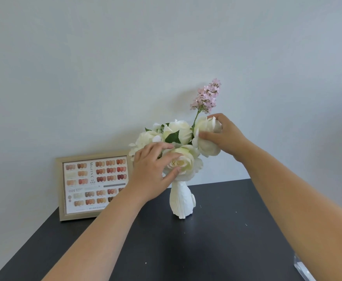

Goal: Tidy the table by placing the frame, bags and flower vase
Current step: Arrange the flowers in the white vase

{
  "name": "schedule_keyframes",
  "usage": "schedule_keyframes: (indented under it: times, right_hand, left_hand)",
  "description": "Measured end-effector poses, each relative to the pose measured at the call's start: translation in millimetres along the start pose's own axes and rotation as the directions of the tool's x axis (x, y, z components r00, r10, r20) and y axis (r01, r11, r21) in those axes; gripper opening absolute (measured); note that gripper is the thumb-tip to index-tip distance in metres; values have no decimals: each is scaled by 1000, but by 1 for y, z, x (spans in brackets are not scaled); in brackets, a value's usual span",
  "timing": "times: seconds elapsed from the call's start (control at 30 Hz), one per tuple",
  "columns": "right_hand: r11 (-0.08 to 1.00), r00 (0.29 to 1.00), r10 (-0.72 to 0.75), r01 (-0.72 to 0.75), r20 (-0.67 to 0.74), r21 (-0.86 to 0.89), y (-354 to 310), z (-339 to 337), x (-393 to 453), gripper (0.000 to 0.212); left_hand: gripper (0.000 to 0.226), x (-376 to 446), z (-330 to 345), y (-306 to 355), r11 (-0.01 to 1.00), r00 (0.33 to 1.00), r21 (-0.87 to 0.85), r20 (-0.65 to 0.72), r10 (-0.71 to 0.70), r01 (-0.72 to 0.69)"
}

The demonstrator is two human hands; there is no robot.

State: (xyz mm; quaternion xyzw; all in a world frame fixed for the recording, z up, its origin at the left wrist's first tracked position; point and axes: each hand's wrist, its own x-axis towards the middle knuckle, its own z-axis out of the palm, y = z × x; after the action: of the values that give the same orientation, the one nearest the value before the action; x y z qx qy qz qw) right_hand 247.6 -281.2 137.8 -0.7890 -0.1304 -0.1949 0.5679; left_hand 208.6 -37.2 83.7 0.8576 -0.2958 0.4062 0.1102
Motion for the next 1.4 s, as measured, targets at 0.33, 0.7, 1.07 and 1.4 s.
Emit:
schedule_keyframes:
  times: [0.33,0.7,1.07,1.4]
  right_hand:
    - [1000,1000,16,-16,-5,-12,8,-5,-3,35]
    - [998,978,51,-43,201,-46,6,6,-4,28]
    - [995,994,45,-53,95,84,13,15,-8,34]
    - [982,913,186,-172,363,-73,-1,-13,-11,40]
  left_hand:
    - [90,36,-25,-53,574,759,-501,347,-551,647]
    - [66,37,-3,-45,269,730,-702,513,-452,660]
    - [53,38,-4,-45,331,752,-689,496,-433,645]
    - [37,30,-9,-50,364,751,-673,465,-469,644]
